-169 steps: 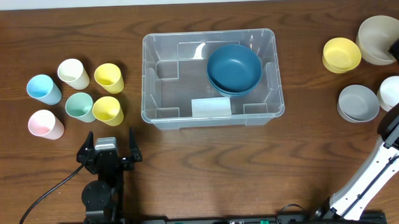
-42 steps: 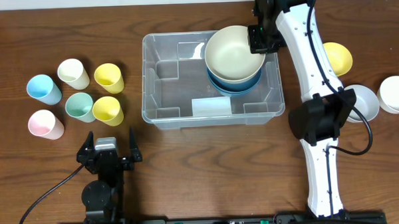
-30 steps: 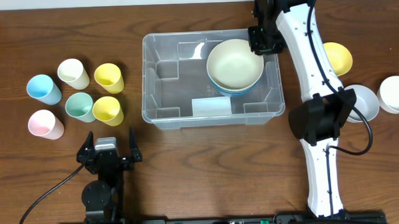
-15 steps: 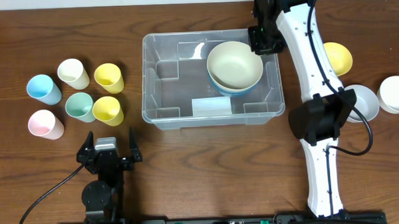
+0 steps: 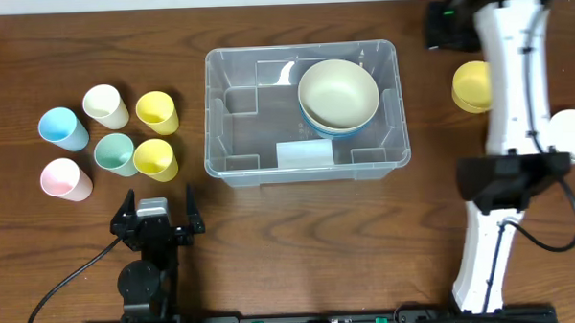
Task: Pack container
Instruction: 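Open the right gripper and lift it away from the cream bowl, then move the right gripper to the yellow bowl and grip its rim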
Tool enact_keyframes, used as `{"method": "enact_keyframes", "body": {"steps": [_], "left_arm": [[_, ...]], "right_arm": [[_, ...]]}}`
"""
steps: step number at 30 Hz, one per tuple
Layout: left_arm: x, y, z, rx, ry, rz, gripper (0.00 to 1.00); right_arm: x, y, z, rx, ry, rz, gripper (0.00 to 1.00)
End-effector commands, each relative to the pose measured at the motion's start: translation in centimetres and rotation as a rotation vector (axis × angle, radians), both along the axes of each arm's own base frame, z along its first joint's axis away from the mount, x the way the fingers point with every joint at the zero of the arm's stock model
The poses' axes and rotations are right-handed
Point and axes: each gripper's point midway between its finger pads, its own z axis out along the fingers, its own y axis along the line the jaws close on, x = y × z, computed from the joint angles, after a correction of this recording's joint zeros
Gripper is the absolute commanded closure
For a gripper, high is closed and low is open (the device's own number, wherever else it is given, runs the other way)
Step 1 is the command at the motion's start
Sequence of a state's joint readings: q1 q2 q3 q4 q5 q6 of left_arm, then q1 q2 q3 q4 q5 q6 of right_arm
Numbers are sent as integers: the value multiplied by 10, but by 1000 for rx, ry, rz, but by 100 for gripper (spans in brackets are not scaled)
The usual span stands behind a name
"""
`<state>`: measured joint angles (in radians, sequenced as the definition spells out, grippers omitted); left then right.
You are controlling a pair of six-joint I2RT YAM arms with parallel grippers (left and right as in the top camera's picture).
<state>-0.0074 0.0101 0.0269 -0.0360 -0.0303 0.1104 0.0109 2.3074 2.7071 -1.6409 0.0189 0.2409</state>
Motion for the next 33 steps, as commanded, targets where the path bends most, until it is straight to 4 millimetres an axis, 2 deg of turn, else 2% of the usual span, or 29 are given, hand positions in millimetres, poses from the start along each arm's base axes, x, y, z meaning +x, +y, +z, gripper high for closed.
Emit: {"method": "enact_keyframes", "body": {"steps": [1, 4, 8, 18, 21, 28, 33], "left_arm": [[-1, 5, -18, 20, 52, 24, 2], [-1, 5, -18, 20, 52, 25, 2], [-1, 5, -18, 20, 52, 25, 2], [-1, 5, -18, 20, 52, 24, 2], [-1, 5, -18, 20, 52, 24, 2], [-1, 5, -18, 20, 52, 25, 2], [-1, 5, -18, 20, 52, 25, 2]], "right_arm": [[2, -38, 4, 21, -23, -113, 56], [6, -65, -2, 41, -28, -171, 56], [11, -86, -21, 53, -4, -222, 56], [14, -119, -99, 73, 154, -309, 58], [11, -128, -116, 89, 188, -339, 59], [2, -157, -122, 99, 201, -388, 59], [-6, -169, -130, 97, 226, -389, 59]]}}
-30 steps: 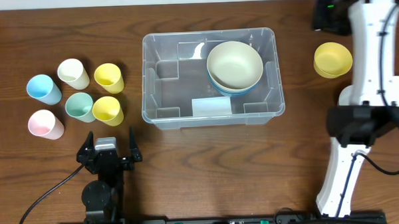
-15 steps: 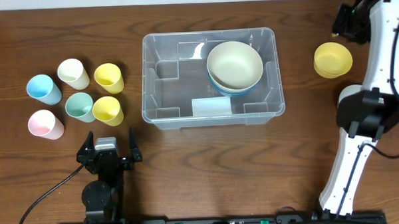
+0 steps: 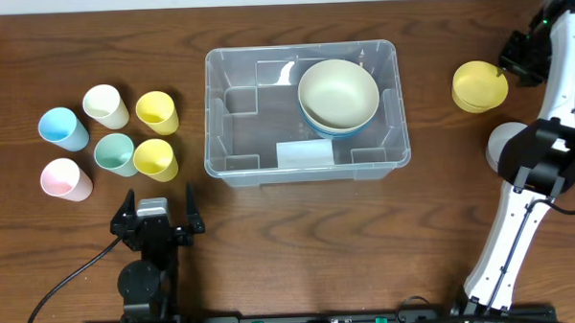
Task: Pack container
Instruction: 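Move the right gripper to the yellow bowl and grip its rim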
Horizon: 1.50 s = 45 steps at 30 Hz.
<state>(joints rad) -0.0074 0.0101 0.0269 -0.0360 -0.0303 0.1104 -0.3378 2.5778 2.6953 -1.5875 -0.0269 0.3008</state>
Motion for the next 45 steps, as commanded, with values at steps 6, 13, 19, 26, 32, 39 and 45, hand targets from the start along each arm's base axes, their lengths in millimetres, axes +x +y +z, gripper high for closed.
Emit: {"method": "enact_keyframes", "body": {"steps": [6, 13, 19, 26, 32, 39, 45], "left_arm": [[-1, 5, -18, 20, 52, 25, 2], [-1, 5, -18, 20, 52, 25, 2], [-1, 5, -18, 20, 52, 25, 2], [-1, 5, -18, 20, 52, 25, 2], [-1, 5, -18, 20, 52, 25, 2], [-1, 5, -18, 20, 52, 25, 2], [-1, 5, -18, 20, 52, 25, 2]], "right_arm": [[-3, -8, -14, 7, 17, 19, 59], [-6, -7, -36, 20, 47, 29, 60], [-7, -6, -47, 27, 62, 30, 65], [-6, -6, -56, 26, 61, 35, 68], [-4, -7, -60, 24, 57, 37, 68], [-2, -7, -61, 21, 48, 39, 76], [-2, -7, -65, 20, 48, 39, 76]]}}
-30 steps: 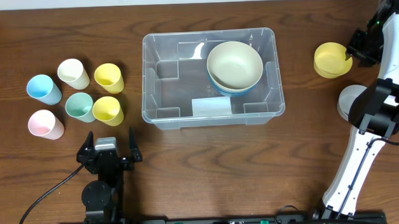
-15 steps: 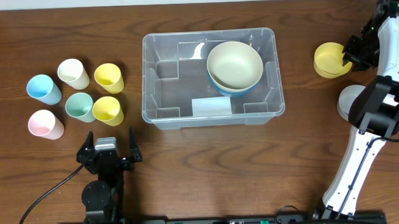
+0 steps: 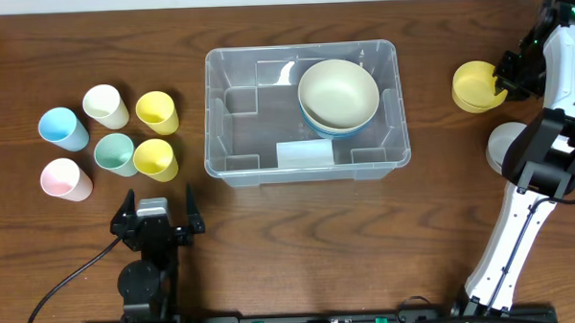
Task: Pack container
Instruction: 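Move the right gripper to the yellow bowl and grip its rim, then lift the yellow bowl with the right gripper and lower it into the bin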
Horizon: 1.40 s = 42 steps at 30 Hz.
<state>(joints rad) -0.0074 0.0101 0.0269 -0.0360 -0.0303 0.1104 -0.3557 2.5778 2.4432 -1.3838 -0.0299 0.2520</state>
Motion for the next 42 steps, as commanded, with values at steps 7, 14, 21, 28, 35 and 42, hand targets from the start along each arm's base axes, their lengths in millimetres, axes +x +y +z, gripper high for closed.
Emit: {"method": "enact_keyframes", "body": {"steps": [7, 14, 21, 28, 35, 42], "left_arm": [[-1, 5, -18, 20, 52, 25, 2], [-1, 5, -18, 20, 52, 25, 2], [-1, 5, -18, 20, 52, 25, 2], [-1, 5, -18, 20, 52, 25, 2], [-1, 5, -18, 20, 52, 25, 2], [-1, 5, -18, 20, 52, 25, 2]], "right_arm": [[-8, 6, -23, 18, 35, 10, 78], [-5, 4, -22, 13, 23, 9, 85], [-4, 4, -18, 10, 13, 8, 89], [3, 4, 12, 6, -49, 10, 97], [14, 20, 75, 58, -202, 31, 99], [15, 67, 158, 119, -378, 150, 99]]}}
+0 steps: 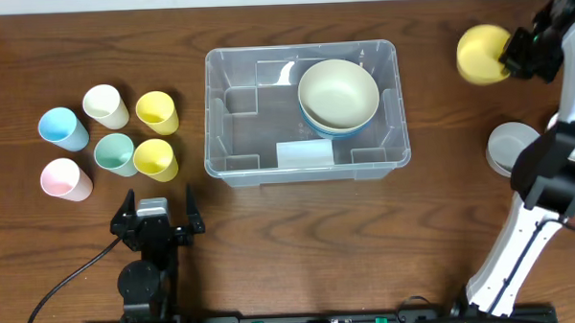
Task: Pack container
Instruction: 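Lift the yellow bowl with the right gripper and lower it into the bin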
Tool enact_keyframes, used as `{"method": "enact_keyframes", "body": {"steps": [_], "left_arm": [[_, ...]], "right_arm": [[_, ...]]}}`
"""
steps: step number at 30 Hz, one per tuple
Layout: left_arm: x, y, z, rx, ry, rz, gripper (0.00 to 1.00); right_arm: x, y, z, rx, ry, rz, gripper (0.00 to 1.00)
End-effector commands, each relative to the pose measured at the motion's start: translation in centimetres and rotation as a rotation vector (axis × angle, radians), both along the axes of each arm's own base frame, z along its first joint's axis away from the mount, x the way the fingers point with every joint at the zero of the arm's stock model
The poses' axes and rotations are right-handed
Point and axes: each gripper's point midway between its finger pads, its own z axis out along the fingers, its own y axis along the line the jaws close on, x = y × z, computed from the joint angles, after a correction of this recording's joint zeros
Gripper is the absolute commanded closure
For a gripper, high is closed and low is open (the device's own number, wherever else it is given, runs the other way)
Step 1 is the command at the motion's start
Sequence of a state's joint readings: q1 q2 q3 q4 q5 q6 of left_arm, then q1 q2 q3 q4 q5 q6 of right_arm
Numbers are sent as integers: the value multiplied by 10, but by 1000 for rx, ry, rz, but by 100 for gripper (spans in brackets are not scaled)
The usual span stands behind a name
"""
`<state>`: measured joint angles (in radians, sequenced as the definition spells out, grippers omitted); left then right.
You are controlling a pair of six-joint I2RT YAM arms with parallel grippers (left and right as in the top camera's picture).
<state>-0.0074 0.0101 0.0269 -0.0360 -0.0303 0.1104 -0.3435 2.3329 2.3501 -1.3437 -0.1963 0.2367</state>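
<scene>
A clear plastic container (pixel 216 135) stands mid-table with a cream bowl (pixel 338 93) stacked on a blue one in its right half. My right gripper (pixel 512 50) is shut on the rim of a yellow bowl (pixel 479 54), which hangs tilted above the table at the back right. A pale grey bowl (pixel 512 146) sits on the table below it, partly behind the right arm. My left gripper (pixel 158 212) rests open at the near edge, holding nothing.
Several cups stand left of the container: blue (pixel 62 128), cream (pixel 105 105), two yellow (pixel 156 112), green (pixel 115 153) and pink (pixel 65 179). The right arm (pixel 520 240) rises along the right side of the table.
The yellow bowl stood flat on the table with my right gripper at its right rim. Now it is lifted, tilted and farther back, in the shut gripper. The left arm has not moved.
First the right arm stretched over the table's right side, the yellow and grey bowls resting beneath it. Then its gripper was just right of the yellow bowl, then at the bowl's rim. Now it holds the bowl off the table. Cups, container and left arm stayed put.
</scene>
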Motion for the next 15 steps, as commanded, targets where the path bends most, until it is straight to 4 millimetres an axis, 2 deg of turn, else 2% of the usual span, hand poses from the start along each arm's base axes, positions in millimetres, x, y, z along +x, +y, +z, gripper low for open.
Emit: {"method": "enact_keyframes", "body": {"steps": [1, 4, 5, 8, 11, 15], "left_arm": [[-1, 5, -18, 20, 52, 25, 2], [-1, 5, -18, 20, 52, 25, 2], [-1, 5, -18, 20, 52, 25, 2], [-1, 5, -18, 20, 52, 25, 2], [-1, 5, -18, 20, 52, 25, 2], [-1, 5, -18, 20, 52, 25, 2]], "right_arm": [[4, 44, 73, 27, -168, 123, 99], [-4, 80, 104, 26, -215, 211, 99], [-8, 98, 114, 21, -229, 258, 99], [-17, 145, 130, 10, -249, 372, 99], [-25, 195, 132, 11, -242, 479, 99], [-36, 252, 121, -34, -199, 600, 99]]}}
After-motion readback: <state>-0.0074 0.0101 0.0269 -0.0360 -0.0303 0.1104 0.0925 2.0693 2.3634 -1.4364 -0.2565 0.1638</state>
